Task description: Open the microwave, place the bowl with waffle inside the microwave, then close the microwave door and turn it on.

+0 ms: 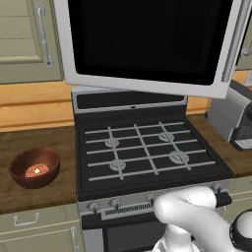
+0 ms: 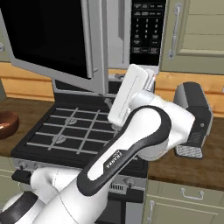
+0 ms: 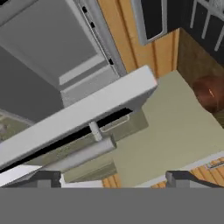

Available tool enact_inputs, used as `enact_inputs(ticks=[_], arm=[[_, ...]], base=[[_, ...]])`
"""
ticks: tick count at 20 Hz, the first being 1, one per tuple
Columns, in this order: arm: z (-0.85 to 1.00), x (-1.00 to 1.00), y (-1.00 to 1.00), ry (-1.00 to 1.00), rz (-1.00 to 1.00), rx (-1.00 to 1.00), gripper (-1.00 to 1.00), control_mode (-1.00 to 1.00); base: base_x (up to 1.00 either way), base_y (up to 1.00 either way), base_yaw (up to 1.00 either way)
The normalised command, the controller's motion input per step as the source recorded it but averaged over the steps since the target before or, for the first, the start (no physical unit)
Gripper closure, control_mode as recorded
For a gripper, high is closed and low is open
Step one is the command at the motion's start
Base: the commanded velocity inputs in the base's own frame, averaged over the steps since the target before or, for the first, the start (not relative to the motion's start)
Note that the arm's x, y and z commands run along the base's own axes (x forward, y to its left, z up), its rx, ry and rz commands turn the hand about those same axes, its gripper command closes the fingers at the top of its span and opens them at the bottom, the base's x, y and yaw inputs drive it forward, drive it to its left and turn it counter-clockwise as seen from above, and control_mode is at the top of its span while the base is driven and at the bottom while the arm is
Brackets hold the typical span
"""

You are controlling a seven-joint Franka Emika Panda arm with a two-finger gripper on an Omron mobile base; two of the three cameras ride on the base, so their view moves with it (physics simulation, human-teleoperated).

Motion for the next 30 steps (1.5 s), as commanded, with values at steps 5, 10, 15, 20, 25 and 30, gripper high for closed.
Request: enact_inputs(ticks=[5,10,15,20,25,30], arm=[[-0.59,1.00,-0.31,0.10,0.19,-0.07,-1.00,-1.00],[-0.13,1.00,-0.05,0.02,0.11,0.00,-1.00,-1.00],[0.01,0.64,0.55,0.00,0.10,0.00,-1.00,-1.00],[0.00,-0.67,1.00,-0.10,0.31,-0.04,-1.00,-1.00],[0.00,-1.00,1.00,-0.21,0.31,-0.11,-1.00,-1.00],[0.00,-1.00,1.00,-0.27,0.29,-0.11,-1.00,-1.00]], base=[[0.00,0.00,0.00],[0.00,0.00,0.00],[0.00,0.00,0.00],[0.00,0.00,0.00],[0.00,0.00,0.00],[0.00,0.00,0.00]])
